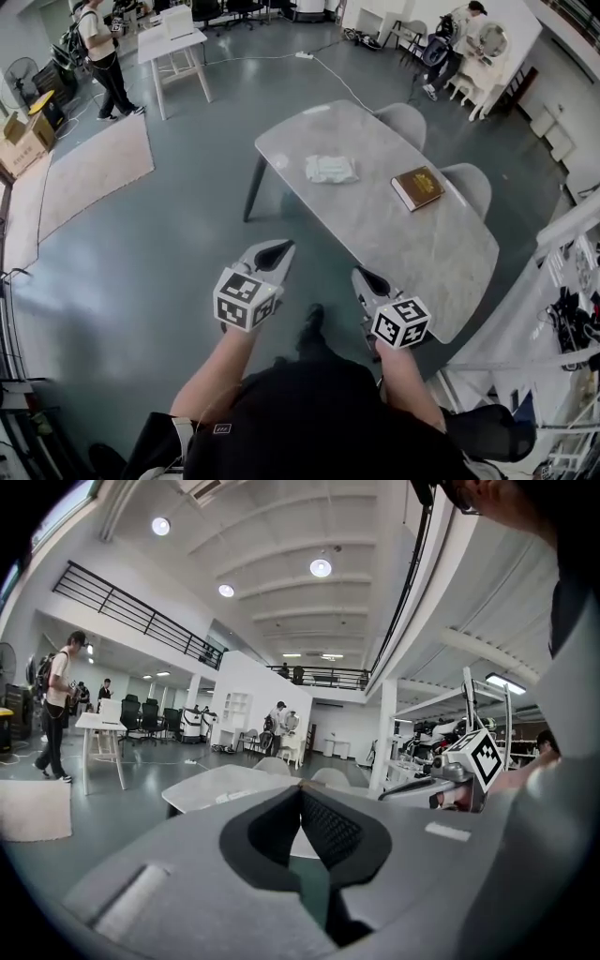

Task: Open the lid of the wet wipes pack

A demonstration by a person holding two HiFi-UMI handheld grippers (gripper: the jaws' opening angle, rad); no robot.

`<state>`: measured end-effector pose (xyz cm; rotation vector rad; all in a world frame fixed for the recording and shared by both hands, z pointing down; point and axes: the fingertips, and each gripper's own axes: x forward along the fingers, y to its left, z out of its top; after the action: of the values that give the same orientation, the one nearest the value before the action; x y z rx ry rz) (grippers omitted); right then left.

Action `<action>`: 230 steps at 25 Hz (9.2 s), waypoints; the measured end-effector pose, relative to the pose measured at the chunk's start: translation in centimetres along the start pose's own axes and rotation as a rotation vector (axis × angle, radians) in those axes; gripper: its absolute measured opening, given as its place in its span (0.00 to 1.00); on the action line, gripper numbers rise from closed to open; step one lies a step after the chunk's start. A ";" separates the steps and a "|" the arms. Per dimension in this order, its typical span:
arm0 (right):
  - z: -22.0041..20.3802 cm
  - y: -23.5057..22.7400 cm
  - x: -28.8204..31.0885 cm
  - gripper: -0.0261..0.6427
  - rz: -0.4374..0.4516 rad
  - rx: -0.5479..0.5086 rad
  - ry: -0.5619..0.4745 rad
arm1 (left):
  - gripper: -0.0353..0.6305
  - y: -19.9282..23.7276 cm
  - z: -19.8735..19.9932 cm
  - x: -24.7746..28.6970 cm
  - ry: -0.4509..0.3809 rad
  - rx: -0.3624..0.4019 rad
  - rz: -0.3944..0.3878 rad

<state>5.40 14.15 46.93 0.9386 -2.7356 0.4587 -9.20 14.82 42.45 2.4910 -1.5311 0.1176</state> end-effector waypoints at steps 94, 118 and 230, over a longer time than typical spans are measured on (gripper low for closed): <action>-5.2 -38.1 41.1 0.18 -0.077 -0.149 0.579 | 0.34 22.9 -16.9 49.5 0.777 0.492 -0.225; -5.6 -38.1 40.9 0.18 -0.063 -0.188 0.552 | 0.21 21.9 -15.4 49.9 0.745 0.577 -0.267; 26.3 -22.7 28.0 0.04 -0.145 -0.124 -0.260 | 0.09 34.8 15.0 29.0 -0.015 0.136 0.044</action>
<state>-4.63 -27.87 35.87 1.2285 -2.8531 0.1474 -27.64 -28.97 37.90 2.5665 -1.6357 0.2176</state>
